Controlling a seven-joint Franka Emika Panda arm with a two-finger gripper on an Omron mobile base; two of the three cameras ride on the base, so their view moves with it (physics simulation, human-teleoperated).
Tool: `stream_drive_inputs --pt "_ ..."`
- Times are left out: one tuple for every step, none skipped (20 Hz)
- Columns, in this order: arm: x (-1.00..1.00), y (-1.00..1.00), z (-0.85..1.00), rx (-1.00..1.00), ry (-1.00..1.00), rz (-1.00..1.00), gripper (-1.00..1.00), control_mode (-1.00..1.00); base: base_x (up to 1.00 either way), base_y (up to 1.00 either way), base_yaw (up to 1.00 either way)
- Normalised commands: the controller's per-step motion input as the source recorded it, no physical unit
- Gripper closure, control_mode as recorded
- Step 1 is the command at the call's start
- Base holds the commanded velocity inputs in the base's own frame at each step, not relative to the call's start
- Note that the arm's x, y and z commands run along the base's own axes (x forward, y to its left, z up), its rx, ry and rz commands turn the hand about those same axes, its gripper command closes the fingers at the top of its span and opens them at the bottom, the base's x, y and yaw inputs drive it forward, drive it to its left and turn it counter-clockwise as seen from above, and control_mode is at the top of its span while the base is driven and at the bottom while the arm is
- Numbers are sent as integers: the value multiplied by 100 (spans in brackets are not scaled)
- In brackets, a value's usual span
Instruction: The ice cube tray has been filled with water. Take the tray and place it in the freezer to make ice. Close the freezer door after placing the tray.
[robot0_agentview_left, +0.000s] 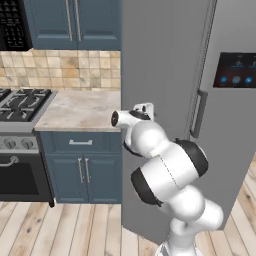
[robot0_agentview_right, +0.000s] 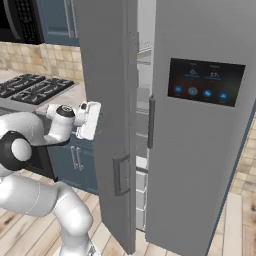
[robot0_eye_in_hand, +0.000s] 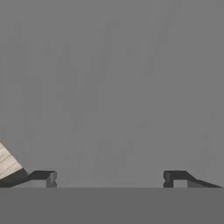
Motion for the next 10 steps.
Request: stream_drive_inputs --pt "22 -76 0 9 0 21 -100 -100 0 0 0" --pt "23 -75 0 9 0 21 -100 -100 0 0 0" --pt "24 -74 0 9 0 21 -100 -100 0 0 0" --pt "23 -73 0 10 0 21 -100 -100 0 0 0" --pt "24 -74 0 10 0 21 -100 -100 0 0 0" --pt "25 -73 0 10 0 21 -100 -100 0 0 0" --pt "25 -71 0 10 0 21 -100 -100 0 0 0" --pt "25 -71 0 10 0 21 -100 -100 0 0 0" --pt "26 -69 0 10 0 21 -100 -100 0 0 0" --pt "27 -68 0 10 0 22 -100 -100 0 0 0"
